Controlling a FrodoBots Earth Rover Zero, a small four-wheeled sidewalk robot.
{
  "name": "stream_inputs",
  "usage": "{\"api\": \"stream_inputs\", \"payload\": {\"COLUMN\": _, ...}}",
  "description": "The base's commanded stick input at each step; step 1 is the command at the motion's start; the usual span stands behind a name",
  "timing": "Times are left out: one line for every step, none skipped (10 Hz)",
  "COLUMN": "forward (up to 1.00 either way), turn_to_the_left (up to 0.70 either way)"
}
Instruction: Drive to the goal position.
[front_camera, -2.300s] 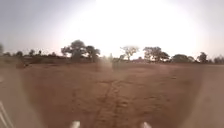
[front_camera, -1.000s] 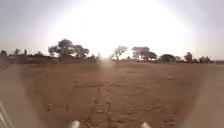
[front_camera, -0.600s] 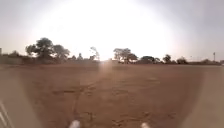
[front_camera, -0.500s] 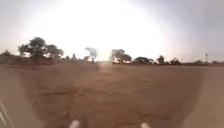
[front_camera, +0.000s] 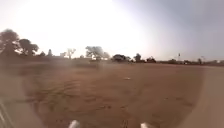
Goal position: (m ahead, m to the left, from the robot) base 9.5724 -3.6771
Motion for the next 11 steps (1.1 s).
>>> {"api": "stream_inputs", "payload": {"forward": 0.70, "turn_to_the_left": 0.00}}
{"api": "stream_inputs", "payload": {"forward": 0.70, "turn_to_the_left": 0.00}}
{"api": "stream_inputs", "payload": {"forward": 0.70, "turn_to_the_left": 0.00}}
{"api": "stream_inputs", "payload": {"forward": 0.70, "turn_to_the_left": 0.00}}
{"api": "stream_inputs", "payload": {"forward": 0.70, "turn_to_the_left": 0.00}}
{"api": "stream_inputs", "payload": {"forward": 0.70, "turn_to_the_left": 0.00}}
{"api": "stream_inputs", "payload": {"forward": 0.70, "turn_to_the_left": -0.26}}
{"api": "stream_inputs", "payload": {"forward": 0.70, "turn_to_the_left": -0.35}}
{"api": "stream_inputs", "payload": {"forward": 0.70, "turn_to_the_left": -0.35}}
{"api": "stream_inputs", "payload": {"forward": 0.70, "turn_to_the_left": -0.35}}
{"api": "stream_inputs", "payload": {"forward": 0.70, "turn_to_the_left": -0.35}}
